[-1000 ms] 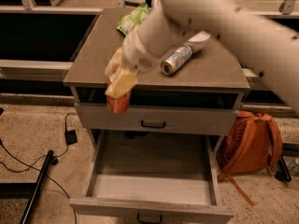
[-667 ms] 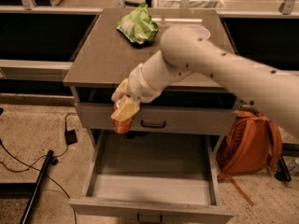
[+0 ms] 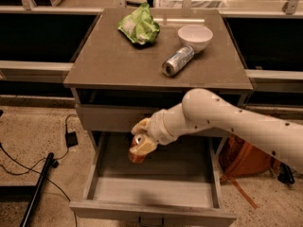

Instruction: Place coke can into middle drawer

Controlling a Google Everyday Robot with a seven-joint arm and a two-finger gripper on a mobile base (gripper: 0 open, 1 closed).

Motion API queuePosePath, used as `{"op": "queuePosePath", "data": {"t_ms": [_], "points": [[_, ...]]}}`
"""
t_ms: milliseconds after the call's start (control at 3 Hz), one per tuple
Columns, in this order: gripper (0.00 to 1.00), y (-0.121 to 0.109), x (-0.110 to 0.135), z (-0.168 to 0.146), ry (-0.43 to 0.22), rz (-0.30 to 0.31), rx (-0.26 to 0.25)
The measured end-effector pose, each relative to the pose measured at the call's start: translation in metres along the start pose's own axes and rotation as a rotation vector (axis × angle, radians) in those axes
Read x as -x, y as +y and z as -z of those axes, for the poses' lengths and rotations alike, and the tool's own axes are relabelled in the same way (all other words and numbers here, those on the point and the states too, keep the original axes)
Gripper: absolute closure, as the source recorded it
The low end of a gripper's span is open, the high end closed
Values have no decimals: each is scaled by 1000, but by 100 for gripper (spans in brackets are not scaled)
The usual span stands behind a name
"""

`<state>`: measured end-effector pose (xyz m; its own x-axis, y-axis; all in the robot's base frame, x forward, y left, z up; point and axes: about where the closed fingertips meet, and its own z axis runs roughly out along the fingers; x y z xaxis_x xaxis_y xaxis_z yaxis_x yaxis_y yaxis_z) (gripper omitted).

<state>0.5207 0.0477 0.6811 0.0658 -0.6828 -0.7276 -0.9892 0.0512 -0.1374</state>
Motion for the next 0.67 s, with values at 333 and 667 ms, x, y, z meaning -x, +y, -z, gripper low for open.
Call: {"op": "queuePosePath", "data": {"t_ms": [333,667], "points": [[100,0,-7,2,-1,-6,-15],[100,-3,-32,-20,81,-21,-16]]}}
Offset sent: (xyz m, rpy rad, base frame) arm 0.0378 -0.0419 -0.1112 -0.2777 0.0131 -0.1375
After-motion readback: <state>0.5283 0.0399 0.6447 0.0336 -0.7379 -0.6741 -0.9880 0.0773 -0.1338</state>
